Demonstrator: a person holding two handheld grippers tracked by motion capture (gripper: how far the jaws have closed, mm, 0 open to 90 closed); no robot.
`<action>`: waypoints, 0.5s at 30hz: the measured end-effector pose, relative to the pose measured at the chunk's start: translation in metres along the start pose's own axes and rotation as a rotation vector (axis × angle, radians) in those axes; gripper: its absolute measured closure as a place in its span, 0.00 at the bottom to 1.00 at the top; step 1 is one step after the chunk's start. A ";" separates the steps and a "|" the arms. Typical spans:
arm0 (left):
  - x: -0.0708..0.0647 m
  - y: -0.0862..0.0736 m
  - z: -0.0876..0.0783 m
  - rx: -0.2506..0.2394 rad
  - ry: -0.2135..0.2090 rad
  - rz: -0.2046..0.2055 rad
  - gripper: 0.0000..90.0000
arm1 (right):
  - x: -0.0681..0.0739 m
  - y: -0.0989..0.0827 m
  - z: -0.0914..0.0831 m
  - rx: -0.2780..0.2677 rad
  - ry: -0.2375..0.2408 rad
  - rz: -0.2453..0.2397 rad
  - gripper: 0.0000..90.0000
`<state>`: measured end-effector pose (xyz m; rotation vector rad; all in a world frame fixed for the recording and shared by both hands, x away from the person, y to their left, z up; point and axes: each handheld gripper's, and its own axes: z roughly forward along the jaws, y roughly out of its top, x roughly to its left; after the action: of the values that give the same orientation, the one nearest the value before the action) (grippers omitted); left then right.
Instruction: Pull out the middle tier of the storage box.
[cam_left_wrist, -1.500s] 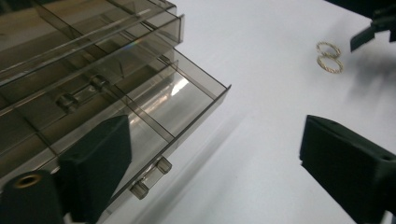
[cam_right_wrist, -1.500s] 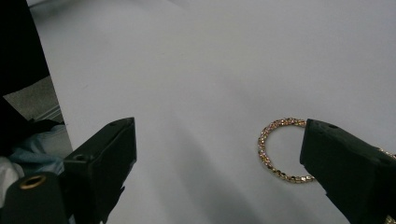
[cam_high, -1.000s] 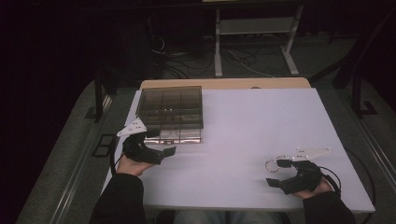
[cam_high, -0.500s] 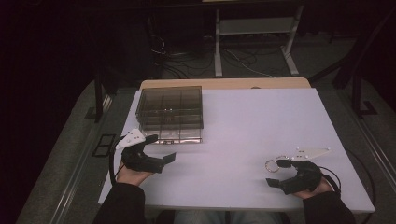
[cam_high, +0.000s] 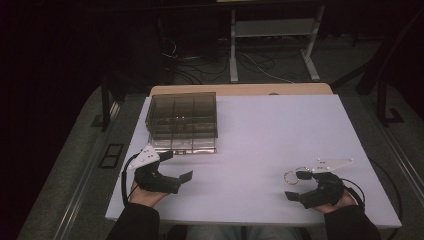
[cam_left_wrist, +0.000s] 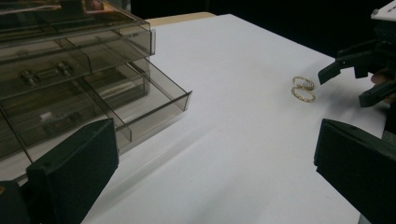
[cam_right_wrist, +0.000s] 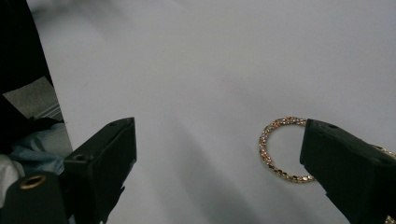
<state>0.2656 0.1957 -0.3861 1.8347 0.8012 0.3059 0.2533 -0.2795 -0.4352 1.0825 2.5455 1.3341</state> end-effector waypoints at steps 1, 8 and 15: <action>-0.001 -0.003 0.001 -0.001 0.001 -0.003 0.00 | 0.000 0.000 0.000 0.000 0.000 0.000 0.11; -0.001 -0.011 0.002 -0.012 0.011 -0.015 0.00 | 0.000 0.000 0.000 0.001 0.000 0.000 0.11; 0.000 -0.019 0.001 -0.019 0.015 -0.032 0.00 | 0.000 0.000 0.000 0.003 0.002 -0.001 0.11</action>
<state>0.2585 0.1989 -0.4031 1.8020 0.8344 0.3065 0.2533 -0.2793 -0.4353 1.0807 2.5503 1.3319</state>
